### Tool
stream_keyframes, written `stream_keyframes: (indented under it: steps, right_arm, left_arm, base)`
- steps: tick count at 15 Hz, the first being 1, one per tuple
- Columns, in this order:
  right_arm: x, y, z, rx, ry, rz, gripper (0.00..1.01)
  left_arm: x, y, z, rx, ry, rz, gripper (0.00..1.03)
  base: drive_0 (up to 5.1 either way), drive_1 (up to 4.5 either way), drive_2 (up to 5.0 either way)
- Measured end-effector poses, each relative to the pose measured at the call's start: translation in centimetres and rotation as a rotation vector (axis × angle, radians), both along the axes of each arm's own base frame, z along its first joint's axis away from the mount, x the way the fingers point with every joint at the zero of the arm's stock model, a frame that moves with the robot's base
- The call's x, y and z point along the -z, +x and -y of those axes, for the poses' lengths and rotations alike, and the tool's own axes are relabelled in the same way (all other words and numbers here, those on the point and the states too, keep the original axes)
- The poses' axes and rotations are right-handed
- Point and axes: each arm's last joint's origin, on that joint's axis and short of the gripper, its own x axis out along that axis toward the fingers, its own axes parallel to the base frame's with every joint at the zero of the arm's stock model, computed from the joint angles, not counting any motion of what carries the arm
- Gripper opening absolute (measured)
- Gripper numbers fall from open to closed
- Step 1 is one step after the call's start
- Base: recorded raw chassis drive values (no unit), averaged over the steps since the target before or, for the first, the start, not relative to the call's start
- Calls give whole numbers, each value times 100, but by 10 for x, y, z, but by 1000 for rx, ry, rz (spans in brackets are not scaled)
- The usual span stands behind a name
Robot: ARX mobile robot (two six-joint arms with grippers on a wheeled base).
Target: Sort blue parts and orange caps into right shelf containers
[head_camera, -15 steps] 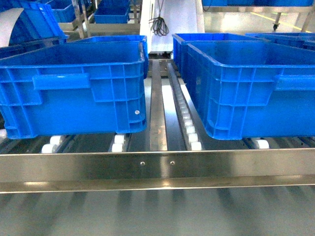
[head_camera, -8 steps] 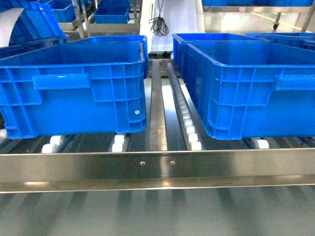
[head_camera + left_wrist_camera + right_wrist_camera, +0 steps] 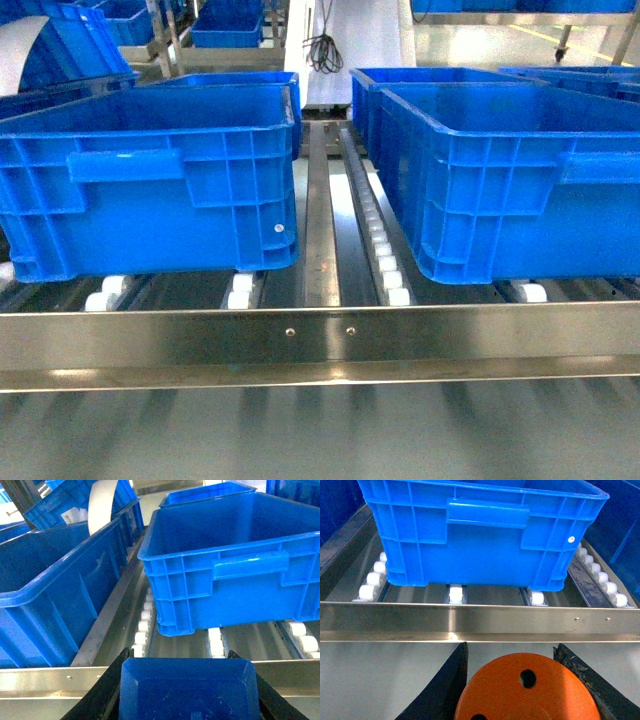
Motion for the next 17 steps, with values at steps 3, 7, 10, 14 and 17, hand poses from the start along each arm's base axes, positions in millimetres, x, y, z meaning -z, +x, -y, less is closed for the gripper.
stream_keyframes:
  steps: [3,7,10,14,17]
  right_arm:
    - [0,0,0,0,0,0,44]
    - [0,0,0,0,0,0,44]
    - [0,0,0,0,0,0,44]
    - [0,0,0,0,0,0,44]
    - [0,2,-1,-39,11,90,44]
  left_arm:
    - [0,0,0,0,0,0,44]
    - [0,0,0,0,0,0,44]
    - [0,0,0,0,0,0,44]
    - [0,0,0,0,0,0,44]
    - [0,0,0,0,0,0,44]
  base:
    - [0,0,0]
    - [0,0,0]
    - [0,0,0]
    - [0,0,0]
    - [0,0,0]
